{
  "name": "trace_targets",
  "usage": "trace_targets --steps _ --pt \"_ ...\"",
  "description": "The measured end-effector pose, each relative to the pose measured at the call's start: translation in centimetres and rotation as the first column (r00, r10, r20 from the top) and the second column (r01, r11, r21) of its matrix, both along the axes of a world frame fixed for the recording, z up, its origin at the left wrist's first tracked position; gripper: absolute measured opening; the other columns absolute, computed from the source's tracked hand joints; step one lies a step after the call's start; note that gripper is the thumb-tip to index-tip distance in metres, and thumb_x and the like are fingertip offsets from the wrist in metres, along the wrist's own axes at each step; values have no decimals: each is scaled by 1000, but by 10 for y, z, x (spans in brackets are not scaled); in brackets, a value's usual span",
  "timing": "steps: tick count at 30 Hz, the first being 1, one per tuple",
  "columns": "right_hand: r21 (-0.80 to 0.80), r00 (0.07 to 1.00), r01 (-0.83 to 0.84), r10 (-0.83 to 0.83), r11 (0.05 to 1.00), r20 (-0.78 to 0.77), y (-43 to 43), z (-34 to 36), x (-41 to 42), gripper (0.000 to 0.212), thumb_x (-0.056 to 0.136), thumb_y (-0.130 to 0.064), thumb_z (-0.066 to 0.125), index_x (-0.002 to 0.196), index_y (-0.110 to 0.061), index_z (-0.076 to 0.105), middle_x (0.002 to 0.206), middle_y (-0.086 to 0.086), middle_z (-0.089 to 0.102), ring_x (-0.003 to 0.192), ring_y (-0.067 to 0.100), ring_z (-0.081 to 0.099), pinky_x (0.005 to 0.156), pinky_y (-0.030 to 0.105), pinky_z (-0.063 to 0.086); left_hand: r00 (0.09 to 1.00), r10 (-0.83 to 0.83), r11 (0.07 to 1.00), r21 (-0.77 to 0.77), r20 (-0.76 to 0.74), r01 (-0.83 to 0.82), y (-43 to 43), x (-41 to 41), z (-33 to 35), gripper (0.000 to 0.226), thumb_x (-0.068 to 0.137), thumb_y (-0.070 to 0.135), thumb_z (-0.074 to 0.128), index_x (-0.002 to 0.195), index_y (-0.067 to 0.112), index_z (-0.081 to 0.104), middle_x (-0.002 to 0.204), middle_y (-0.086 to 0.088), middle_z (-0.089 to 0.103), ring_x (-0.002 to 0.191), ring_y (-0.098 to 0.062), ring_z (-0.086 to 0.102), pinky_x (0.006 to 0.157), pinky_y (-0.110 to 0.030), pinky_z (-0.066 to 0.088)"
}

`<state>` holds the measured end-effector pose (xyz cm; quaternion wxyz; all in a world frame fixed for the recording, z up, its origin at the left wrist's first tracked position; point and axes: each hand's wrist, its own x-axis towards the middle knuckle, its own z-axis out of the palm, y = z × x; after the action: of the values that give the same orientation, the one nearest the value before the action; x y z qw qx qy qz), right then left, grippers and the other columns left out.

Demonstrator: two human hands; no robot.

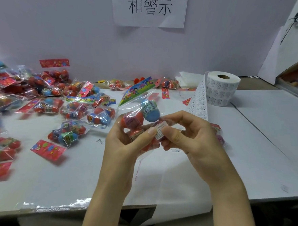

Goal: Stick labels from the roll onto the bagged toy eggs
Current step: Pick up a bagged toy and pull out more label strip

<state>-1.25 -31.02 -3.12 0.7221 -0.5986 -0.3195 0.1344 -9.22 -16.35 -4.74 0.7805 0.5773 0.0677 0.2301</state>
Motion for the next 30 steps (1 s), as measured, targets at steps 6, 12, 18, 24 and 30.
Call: trace_targets --steps 6,12,18,24,30 --pt "-37 997 -78 77 996 -24 -9 -6 6 25 84 -29 74 109 -29 76 108 5 71 83 20 72 75 28 58 1000 -26 1000 11 -12 26 2 0 -2 59 73 21 80 129 15 62 109 -9 78 102 -29 75 79 -31 62" --pt "-164 985 166 -156 972 74 -12 -5 11 42 75 -61 72 109 -37 72 109 -2 72 97 22 69 76 34 55 995 -64 970 228 -82 82 -3 2 -4 53 69 26 94 113 32 65 99 2 79 94 -17 77 75 -25 61" --pt "-124 967 256 -252 959 49 -8 -7 11 22 80 -41 72 93 -24 75 97 3 74 96 34 70 84 56 59 974 -162 903 375 -159 211 -9 3 -9 61 67 23 91 120 27 62 104 4 77 95 -16 77 82 -25 61" --pt "-112 941 338 -339 934 12 -13 -11 15 5 85 -27 81 83 -25 76 88 7 75 89 33 72 81 51 59 978 -90 888 429 -187 164 -8 5 -14 57 72 26 94 119 33 63 99 7 79 94 -14 77 85 -29 63" --pt "-51 915 381 -384 923 -123 -22 -15 23 13 87 -18 76 99 -11 74 92 9 78 81 22 74 67 30 58 993 -17 974 222 -118 43 -10 6 -8 52 72 30 82 120 28 63 90 -5 81 83 -24 79 71 -26 63"
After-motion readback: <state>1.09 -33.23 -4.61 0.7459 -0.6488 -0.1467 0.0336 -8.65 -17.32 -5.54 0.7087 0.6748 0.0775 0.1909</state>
